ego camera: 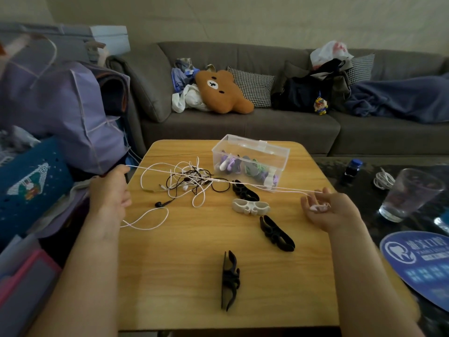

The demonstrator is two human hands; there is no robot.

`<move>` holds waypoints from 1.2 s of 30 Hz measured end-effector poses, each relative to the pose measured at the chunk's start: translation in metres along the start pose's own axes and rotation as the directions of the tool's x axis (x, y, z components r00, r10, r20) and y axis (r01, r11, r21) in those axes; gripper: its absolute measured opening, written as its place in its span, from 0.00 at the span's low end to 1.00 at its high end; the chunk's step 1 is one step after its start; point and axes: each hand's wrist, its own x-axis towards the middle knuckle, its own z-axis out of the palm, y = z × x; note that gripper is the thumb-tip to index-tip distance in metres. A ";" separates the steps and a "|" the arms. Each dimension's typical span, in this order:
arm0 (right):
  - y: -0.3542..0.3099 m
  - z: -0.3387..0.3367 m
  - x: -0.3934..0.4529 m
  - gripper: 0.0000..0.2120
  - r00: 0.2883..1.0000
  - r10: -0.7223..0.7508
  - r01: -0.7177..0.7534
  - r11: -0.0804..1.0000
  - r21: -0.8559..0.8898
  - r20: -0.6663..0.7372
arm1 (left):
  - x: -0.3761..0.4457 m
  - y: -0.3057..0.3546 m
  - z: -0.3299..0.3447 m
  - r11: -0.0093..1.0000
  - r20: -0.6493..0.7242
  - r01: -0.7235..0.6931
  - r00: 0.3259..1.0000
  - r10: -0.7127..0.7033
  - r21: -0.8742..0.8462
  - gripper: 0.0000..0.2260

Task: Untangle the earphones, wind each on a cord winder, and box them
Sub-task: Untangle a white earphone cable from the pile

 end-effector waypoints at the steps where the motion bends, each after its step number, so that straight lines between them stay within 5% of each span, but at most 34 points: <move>1: 0.001 0.002 -0.002 0.17 1.000 0.002 -0.002 1.000 0.029 -0.004 | 0.000 -0.001 0.001 1.000 0.007 0.007 1.000 -0.007 0.004 0.12; 11: 0.003 0.012 -0.003 0.17 0.988 -0.042 0.036 0.999 0.038 0.147 | 0.010 -0.003 0.004 0.999 0.050 0.037 0.998 -0.036 -0.017 0.08; 16: 0.006 0.009 -0.001 0.10 0.970 0.069 -0.068 0.998 -0.013 0.232 | 0.018 -0.004 -0.003 0.989 0.032 0.066 0.998 -0.062 -0.135 0.04; 19: 0.007 0.007 -0.001 0.08 0.961 0.090 -0.099 0.995 0.022 0.261 | 0.027 -0.008 -0.008 0.965 0.040 0.100 0.995 -0.093 -0.242 0.26; 23: 0.012 0.009 -0.009 0.11 0.979 0.114 -0.090 0.985 -0.146 0.166 | 0.027 -0.008 -0.010 0.955 0.034 0.098 0.995 -0.093 -0.279 0.27; 26: 0.011 0.010 -0.009 0.30 0.990 0.095 -0.049 0.929 -0.367 0.107 | 0.027 -0.006 -0.006 0.964 0.056 0.098 0.995 -0.087 -0.247 0.27; 29: 0.009 0.012 0.001 0.44 0.997 -0.044 0.075 0.735 -0.674 0.063 | 0.027 -0.003 -0.002 0.981 0.089 0.060 0.995 -0.044 -0.187 0.27; 32: 0.006 0.014 0.005 0.46 0.991 -0.127 0.108 0.580 -0.808 0.041 | 0.026 0.003 -0.002 0.988 0.120 0.001 0.993 0.018 -0.155 0.08; 36: 0.001 0.009 0.001 0.38 0.992 -0.126 0.084 0.695 -0.714 -0.005 | 0.034 0.005 -0.007 0.983 0.074 0.013 0.997 0.001 -0.183 0.11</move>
